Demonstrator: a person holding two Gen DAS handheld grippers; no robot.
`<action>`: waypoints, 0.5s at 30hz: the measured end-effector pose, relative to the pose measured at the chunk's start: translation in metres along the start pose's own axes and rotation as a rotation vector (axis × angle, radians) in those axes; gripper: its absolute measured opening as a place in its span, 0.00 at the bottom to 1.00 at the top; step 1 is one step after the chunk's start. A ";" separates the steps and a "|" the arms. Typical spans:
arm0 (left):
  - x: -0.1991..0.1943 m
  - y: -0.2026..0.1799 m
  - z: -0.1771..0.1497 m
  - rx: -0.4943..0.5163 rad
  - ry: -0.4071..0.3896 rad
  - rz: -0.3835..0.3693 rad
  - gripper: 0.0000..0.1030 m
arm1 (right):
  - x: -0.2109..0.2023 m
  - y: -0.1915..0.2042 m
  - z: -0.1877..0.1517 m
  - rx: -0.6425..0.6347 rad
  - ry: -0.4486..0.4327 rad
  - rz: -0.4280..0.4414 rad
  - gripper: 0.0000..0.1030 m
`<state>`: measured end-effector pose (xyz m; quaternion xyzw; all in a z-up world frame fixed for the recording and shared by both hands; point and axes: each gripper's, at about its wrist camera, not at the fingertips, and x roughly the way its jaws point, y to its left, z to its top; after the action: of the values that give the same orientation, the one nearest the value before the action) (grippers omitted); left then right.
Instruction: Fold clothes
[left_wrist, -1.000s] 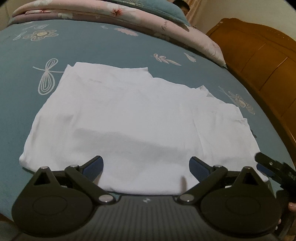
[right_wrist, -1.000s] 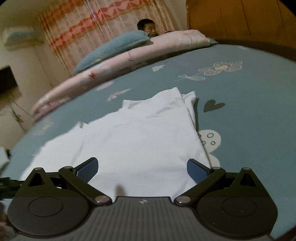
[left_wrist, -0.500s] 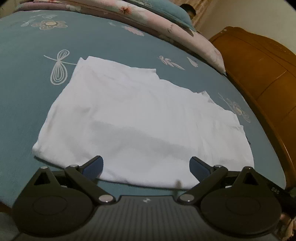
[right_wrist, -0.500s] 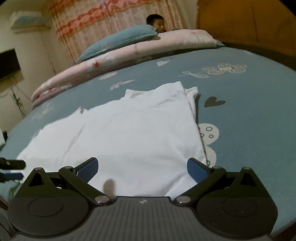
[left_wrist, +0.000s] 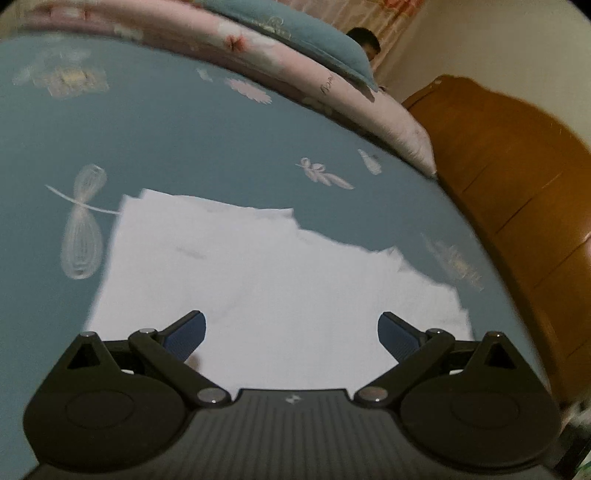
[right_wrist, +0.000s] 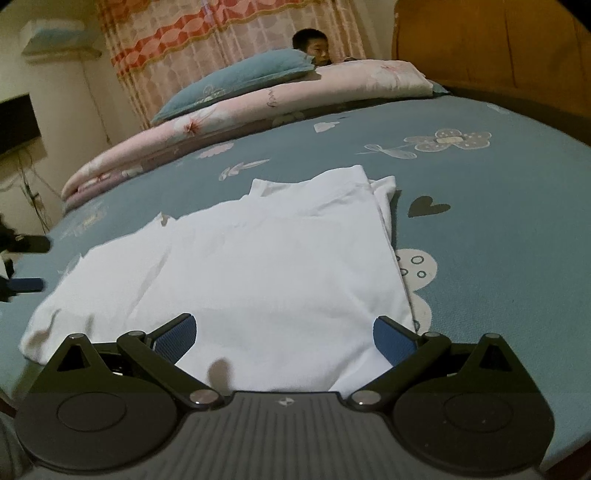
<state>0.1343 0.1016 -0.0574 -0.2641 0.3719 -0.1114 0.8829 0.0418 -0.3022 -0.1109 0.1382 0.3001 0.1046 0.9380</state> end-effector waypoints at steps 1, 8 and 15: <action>0.009 0.004 0.003 -0.037 0.011 -0.028 0.96 | -0.001 -0.002 0.000 0.011 -0.002 0.006 1.00; 0.037 0.035 0.011 -0.090 -0.031 0.086 0.95 | 0.001 -0.005 0.003 0.041 -0.005 0.023 1.00; 0.025 0.042 0.029 -0.060 -0.034 0.217 0.94 | 0.002 -0.010 0.006 0.068 -0.007 0.037 1.00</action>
<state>0.1727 0.1376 -0.0786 -0.2506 0.3863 0.0007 0.8877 0.0485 -0.3119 -0.1105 0.1758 0.2978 0.1109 0.9317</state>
